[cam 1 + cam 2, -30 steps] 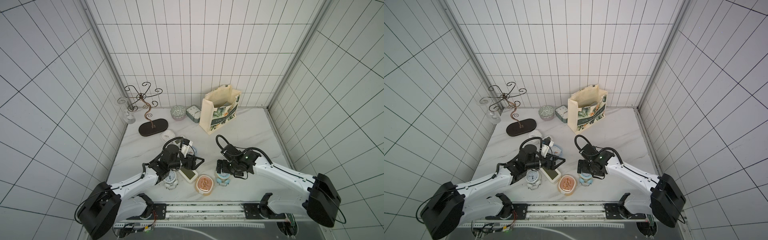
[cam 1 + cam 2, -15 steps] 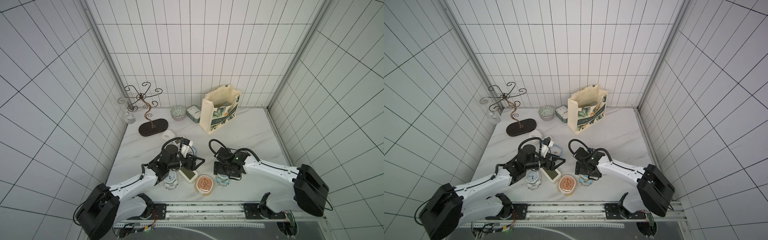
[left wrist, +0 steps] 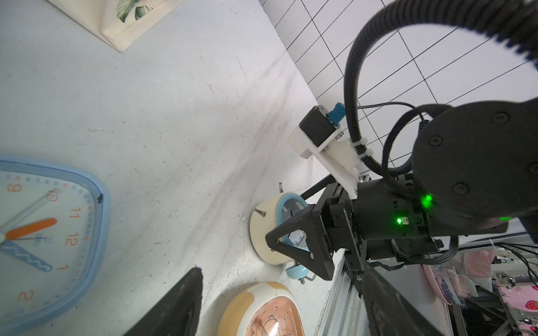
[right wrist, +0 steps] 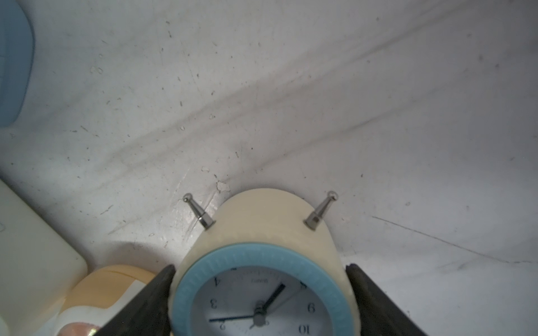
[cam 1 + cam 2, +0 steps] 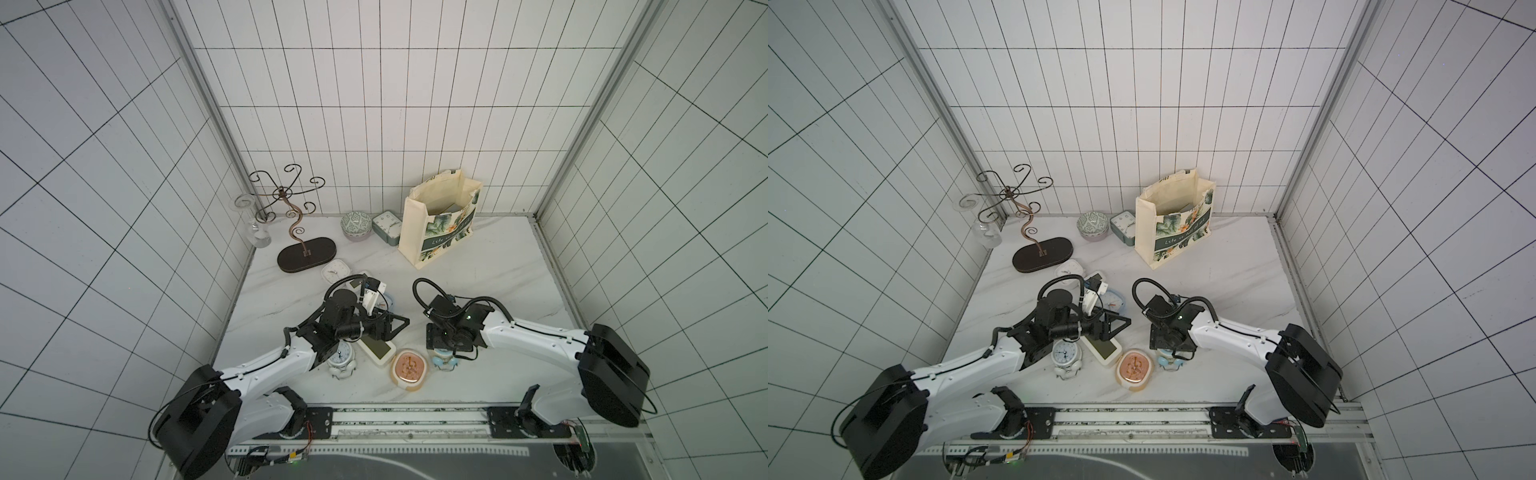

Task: Put the alarm clock into the canvas bag
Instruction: Pick up the alarm from the center of the board, then place the alarm at the canvas bag.

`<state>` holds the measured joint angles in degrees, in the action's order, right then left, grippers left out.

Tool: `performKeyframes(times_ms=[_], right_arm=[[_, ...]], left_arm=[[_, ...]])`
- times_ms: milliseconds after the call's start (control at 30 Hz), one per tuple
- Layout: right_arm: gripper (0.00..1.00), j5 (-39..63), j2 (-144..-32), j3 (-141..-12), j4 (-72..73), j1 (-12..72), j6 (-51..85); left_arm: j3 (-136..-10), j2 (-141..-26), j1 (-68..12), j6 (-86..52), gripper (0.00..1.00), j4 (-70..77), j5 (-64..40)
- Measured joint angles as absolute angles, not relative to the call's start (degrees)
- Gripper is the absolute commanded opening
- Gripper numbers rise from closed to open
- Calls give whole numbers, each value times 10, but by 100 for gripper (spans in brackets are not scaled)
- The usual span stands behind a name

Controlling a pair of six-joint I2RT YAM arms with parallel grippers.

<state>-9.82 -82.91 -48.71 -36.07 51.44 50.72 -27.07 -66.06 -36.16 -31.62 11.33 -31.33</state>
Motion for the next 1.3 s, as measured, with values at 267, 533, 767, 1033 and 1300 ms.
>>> performKeyframes(times_ms=[267,533,767,1033,1300], right_arm=[[69,-166,-818,-629,-434,507,440],[67,-220,-806,-837,-389,401,293],[67,-199,-892,-1003,-283,286,184],[65,-135,-1133,-1249,-236,215,118],[65,-77,-1280,-1312,-236,170,101]], left_arm=[[-274,-647,-331,-316,83,96,-293],[-326,-634,-330,-335,83,92,-264],[-371,-638,-329,-336,83,96,-242],[-380,-659,-323,-333,83,112,-211],[-380,-671,-307,-327,83,117,-184]])
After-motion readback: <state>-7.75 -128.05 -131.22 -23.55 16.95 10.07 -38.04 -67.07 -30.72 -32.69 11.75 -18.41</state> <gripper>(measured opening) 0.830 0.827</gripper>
